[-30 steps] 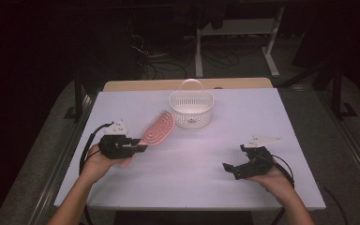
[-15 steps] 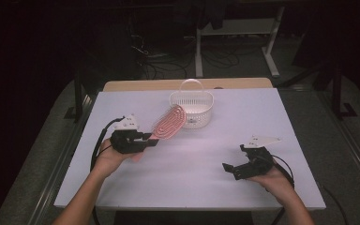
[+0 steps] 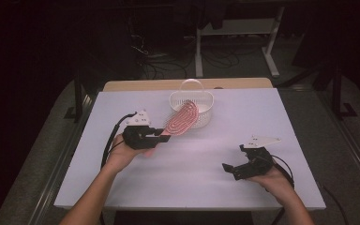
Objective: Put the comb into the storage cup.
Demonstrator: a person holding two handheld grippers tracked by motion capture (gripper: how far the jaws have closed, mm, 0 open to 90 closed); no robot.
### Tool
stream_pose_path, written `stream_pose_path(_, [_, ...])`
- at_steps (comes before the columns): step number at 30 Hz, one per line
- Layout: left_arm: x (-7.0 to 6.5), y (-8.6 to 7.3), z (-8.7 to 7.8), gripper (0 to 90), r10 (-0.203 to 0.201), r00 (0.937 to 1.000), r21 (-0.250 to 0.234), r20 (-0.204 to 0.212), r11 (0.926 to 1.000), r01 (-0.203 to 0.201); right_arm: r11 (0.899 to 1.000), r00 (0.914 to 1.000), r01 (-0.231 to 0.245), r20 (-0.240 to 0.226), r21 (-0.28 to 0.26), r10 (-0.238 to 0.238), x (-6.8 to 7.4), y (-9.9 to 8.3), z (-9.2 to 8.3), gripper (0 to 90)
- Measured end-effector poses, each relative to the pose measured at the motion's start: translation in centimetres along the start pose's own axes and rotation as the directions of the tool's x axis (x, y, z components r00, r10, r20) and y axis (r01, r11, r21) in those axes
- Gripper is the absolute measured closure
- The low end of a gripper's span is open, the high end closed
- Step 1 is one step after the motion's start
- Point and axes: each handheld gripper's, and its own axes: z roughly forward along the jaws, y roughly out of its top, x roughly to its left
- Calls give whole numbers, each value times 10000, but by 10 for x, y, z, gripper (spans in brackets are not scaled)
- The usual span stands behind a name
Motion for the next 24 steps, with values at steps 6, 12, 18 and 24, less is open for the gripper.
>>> stream_pose_path(6, [-3,4,9,704,-54,9999,-300,87,9995,57,10000,10000,-15,-19,-10,15,0,0,0,0])
stream_pose_path(12, [-7,3,17,704,-67,9999,-396,130,9992,72,10000,9999,-30,-102,-79,30,0,0,0,0])
stream_pose_path(18, [-9,0,20,704,-6,9999,-291,108,9996,10,9995,9997,-165,-166,-268,161,0,3,0,0])
stream_pose_path(24, [-8,-1,18,704,-61,10000,-394,1,9992,61,9996,9997,-95,-228,-272,89,1,11,1,0])
